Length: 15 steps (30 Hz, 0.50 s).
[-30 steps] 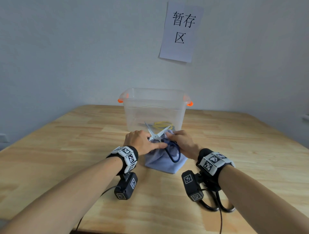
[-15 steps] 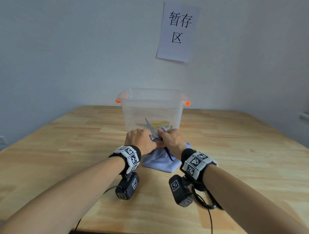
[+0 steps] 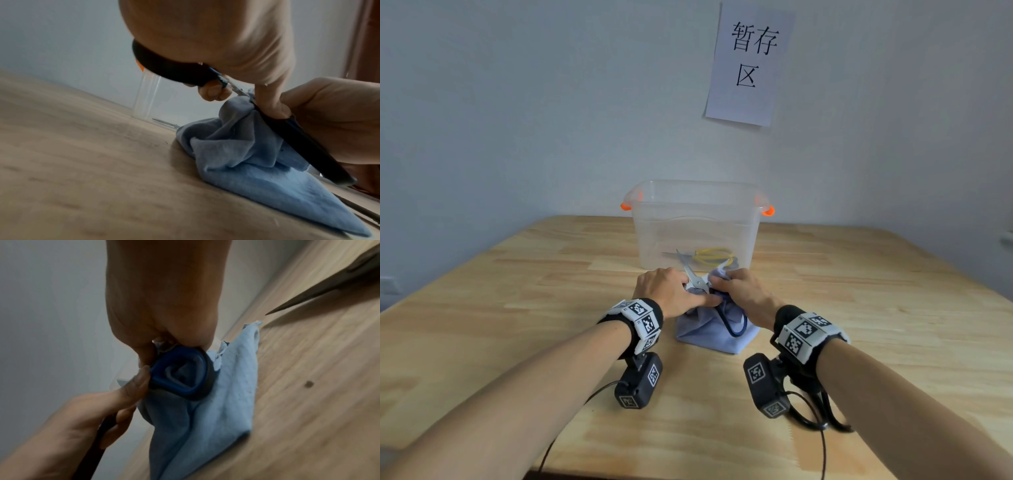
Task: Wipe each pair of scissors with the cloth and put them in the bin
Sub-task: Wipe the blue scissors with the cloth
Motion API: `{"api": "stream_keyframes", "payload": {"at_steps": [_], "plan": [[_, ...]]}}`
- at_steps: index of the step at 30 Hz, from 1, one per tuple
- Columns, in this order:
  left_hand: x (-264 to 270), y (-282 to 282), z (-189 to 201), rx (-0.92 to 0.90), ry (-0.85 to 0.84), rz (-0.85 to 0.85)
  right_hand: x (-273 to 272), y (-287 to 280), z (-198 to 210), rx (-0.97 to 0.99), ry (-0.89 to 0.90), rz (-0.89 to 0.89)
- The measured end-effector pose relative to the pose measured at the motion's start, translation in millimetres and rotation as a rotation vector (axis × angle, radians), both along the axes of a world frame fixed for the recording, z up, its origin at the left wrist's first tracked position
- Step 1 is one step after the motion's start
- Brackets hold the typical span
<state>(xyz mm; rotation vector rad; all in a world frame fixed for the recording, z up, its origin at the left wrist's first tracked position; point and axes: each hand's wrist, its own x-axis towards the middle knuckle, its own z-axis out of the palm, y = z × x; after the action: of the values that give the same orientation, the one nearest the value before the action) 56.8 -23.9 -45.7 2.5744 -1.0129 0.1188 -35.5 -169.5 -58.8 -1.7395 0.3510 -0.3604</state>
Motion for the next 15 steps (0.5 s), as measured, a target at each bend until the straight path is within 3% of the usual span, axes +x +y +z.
{"api": "stream_keyframes", "payload": {"at_steps": [4,10,15], "plan": [[0,1,-2,-0.023,-0.003,0.019,3,2,-1,0.139,-0.034,-0.096],[-7,-3,3,-0.028,-0.053,0.014,13,9,3,-0.086,0.034,-0.211],[-8,0,5,-0.001,-0.042,0.021,16,10,-1,-0.172,0.078,-0.090]]}}
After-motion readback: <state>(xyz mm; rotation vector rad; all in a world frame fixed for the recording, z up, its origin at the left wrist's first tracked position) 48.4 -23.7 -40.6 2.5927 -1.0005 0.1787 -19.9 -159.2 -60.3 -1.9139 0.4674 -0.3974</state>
